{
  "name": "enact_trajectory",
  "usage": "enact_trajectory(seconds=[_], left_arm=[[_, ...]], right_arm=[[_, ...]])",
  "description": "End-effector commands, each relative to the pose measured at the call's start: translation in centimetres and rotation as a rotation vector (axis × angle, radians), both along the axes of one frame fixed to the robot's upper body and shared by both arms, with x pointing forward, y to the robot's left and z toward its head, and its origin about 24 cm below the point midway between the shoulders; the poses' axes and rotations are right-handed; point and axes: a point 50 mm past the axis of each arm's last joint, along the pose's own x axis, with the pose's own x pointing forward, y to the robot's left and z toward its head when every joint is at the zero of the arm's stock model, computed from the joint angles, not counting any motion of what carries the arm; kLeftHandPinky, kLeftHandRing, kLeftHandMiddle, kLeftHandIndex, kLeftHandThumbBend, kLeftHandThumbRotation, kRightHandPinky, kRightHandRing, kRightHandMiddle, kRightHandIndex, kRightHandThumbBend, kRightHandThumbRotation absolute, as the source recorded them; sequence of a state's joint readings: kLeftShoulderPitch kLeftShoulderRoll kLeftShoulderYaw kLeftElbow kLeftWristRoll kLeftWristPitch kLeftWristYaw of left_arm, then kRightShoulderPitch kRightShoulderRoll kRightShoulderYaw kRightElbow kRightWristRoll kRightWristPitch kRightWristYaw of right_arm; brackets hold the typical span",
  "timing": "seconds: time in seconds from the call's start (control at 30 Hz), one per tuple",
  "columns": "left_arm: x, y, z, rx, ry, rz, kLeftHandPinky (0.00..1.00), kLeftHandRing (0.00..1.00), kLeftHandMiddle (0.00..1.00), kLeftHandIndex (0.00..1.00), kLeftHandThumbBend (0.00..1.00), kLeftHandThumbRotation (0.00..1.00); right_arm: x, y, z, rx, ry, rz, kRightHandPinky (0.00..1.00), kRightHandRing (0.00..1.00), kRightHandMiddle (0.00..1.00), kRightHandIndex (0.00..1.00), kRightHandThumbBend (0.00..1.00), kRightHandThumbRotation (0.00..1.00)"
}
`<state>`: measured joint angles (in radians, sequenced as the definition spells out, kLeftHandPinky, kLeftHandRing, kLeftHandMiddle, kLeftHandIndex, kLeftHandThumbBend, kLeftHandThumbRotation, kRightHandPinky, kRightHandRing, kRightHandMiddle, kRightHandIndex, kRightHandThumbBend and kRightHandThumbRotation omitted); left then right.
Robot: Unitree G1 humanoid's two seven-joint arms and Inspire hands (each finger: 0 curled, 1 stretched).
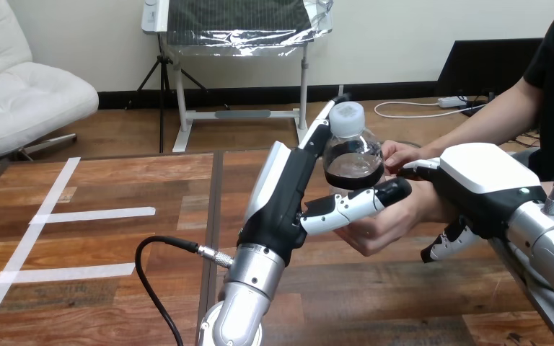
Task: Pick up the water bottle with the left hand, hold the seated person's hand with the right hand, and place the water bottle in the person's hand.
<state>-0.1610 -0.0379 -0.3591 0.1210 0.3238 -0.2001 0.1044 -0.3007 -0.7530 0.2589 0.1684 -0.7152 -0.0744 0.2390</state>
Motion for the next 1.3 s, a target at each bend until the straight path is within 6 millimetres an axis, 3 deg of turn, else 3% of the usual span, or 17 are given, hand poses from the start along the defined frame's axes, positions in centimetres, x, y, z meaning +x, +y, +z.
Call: enact_trajectory(seconds=[0.0, 0.97, 1.27], left_arm=[[0.3, -0.8, 2.2, -0.046, -0.078, -0.01, 1.0, 1.0, 1.0, 1.0, 1.0, 0.75], [0.2, -0.6, 2.0, -0.054, -0.067, -0.008, 1.0, 1.0, 1.0, 1.0, 1.0, 0.74], [-0.1, -0.3, 2.0, -0.09, -0.064, 0.003, 1.0, 1.0, 1.0, 1.0, 1.0, 0.74]], right_arm=[[0.4, -0.2, 2.5, -0.003, -0.088, 0.002, 0.78, 0.85, 0.89, 0.86, 0.87, 0.07], [0.2, -0.2, 2.6, -0.003, -0.111, 0.009, 0.78, 0.84, 0.87, 0.85, 0.86, 0.05], [-0.7, 0.0, 3.1, 0.123, -0.153, 0.001, 0.77, 0.84, 0.87, 0.84, 0.87, 0.02]])
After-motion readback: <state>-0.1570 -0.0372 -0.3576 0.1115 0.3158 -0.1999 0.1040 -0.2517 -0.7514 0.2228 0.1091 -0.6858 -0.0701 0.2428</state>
